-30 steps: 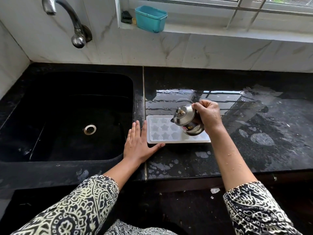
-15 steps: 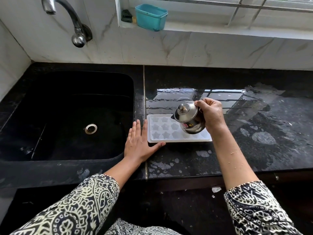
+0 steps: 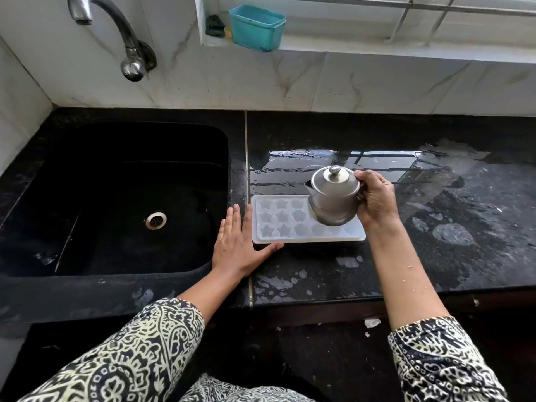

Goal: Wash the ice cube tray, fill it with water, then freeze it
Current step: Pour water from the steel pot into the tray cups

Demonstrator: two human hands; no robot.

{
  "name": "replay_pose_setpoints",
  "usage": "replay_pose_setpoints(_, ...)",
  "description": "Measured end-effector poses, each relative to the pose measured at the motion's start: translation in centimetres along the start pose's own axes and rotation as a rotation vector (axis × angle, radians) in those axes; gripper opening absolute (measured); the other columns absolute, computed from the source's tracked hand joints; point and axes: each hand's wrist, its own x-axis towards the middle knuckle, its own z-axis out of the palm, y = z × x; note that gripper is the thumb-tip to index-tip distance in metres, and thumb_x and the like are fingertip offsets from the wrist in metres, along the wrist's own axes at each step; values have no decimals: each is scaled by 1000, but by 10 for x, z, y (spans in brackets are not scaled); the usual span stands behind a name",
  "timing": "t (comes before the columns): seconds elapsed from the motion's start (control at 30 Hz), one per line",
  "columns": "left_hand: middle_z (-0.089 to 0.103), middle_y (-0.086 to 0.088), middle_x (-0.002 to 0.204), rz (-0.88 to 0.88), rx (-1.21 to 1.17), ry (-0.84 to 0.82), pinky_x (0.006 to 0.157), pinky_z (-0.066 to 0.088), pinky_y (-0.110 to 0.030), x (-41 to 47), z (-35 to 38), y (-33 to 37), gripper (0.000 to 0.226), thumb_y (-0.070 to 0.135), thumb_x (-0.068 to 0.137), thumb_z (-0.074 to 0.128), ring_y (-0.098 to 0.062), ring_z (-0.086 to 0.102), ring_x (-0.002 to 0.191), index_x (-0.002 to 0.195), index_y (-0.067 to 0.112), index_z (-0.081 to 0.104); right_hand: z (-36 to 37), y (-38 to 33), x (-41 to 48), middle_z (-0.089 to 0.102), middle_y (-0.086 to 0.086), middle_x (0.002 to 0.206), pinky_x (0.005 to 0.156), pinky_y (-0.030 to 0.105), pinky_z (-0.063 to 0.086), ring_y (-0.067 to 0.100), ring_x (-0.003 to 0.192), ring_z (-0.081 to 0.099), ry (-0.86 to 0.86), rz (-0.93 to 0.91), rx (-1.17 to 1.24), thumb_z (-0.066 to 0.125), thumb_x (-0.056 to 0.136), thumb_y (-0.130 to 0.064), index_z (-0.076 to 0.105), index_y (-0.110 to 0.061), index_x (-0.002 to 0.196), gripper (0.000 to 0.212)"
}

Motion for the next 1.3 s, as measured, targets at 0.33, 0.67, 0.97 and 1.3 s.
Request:
replay_pose_setpoints(0.33, -14, -11, 160, -6, 3, -12, 118, -10, -35, 0, 0, 0, 118, 92, 67, 27, -20, -17, 147, 152, 21, -15, -18, -2, 3, 53, 1, 59, 58, 23, 44, 13, 59, 48, 17, -104, -292, 65, 77, -9, 54, -11, 63, 18)
replay_pose_setpoints(0.67, -12, -11, 160, -2, 1, -11, 118, -9, -34, 0, -1, 0, 117, 90, 69, 29, -21, -15, 147, 153, 21, -13, -14, -1, -1, 44, 2, 55, 49, 21, 39, 9, 49, 41, -28, -158, -485, 62, 83, -5, 45, -14, 56, 34)
replay_pose_setpoints(0.97, -14, -11, 160, -5, 6, -16, 118, -9, -35, 0, 0, 0, 117, 91, 68, 28, -20, -16, 147, 152, 21, -15, -13, 0, -2, 41, -1, 52, 54, 26, 39, 8, 48, 38, -55, -188, -534, 63, 81, -7, 43, -16, 54, 35)
replay_pose_setpoints(1.3, -13, -11, 160, -4, -6, -10, 118, -9, -35, -1, 0, 0, 117, 91, 68, 29, -21, -15, 147, 152, 21, -14, -7, -6, -3, 38, -14, 41, 45, 15, 35, 1, 41, 35, -50, -220, -544, 62, 83, -5, 37, -17, 51, 42)
